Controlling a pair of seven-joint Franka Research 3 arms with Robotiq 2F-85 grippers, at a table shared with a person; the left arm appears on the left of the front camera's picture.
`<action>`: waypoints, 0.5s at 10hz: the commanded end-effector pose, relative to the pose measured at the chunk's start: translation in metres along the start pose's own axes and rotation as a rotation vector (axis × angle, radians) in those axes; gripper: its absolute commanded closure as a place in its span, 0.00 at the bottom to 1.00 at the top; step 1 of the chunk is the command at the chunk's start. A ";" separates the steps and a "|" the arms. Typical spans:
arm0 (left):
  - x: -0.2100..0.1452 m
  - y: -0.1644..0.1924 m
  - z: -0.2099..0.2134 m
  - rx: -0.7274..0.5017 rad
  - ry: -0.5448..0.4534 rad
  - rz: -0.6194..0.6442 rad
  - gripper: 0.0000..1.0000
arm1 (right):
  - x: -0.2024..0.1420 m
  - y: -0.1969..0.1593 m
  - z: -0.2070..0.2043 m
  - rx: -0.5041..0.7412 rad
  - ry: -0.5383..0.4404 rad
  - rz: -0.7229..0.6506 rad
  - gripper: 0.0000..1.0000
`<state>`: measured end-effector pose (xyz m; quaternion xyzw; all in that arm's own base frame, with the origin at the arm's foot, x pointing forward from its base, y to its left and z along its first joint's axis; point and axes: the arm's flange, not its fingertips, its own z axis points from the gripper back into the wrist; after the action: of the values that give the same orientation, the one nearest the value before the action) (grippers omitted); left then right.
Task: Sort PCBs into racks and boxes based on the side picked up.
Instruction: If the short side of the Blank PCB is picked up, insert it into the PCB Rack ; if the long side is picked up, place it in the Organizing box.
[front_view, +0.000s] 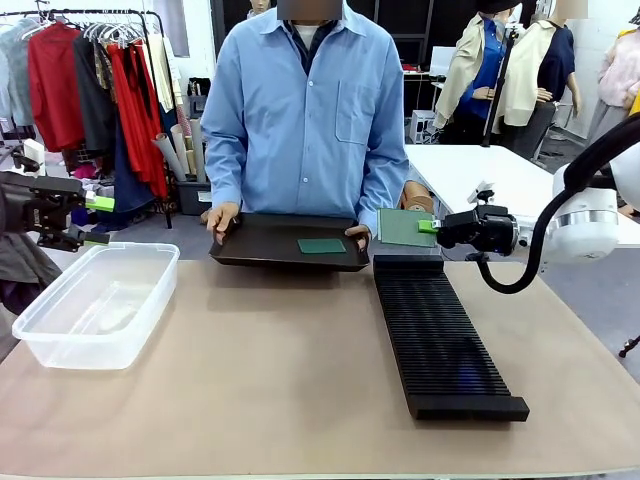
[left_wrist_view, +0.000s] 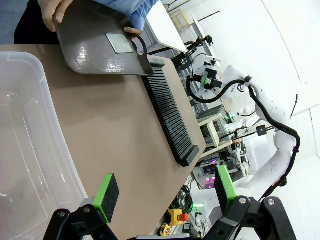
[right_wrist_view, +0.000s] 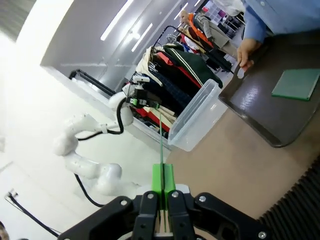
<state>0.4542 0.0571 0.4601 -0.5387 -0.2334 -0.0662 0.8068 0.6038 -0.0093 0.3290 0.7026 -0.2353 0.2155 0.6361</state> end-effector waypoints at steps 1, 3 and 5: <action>-0.001 -0.001 0.000 -0.003 0.000 0.000 0.00 | -0.009 -0.004 0.008 -0.031 0.006 0.136 1.00; -0.001 -0.001 0.000 -0.003 0.000 0.000 0.00 | -0.013 -0.006 0.022 -0.016 0.022 0.269 1.00; -0.001 -0.001 0.000 -0.003 0.000 0.000 0.00 | -0.020 -0.013 0.033 -0.027 0.022 0.368 1.00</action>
<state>0.4542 0.0571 0.4601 -0.5387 -0.2334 -0.0662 0.8068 0.5984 -0.0364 0.3083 0.6459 -0.3373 0.3076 0.6119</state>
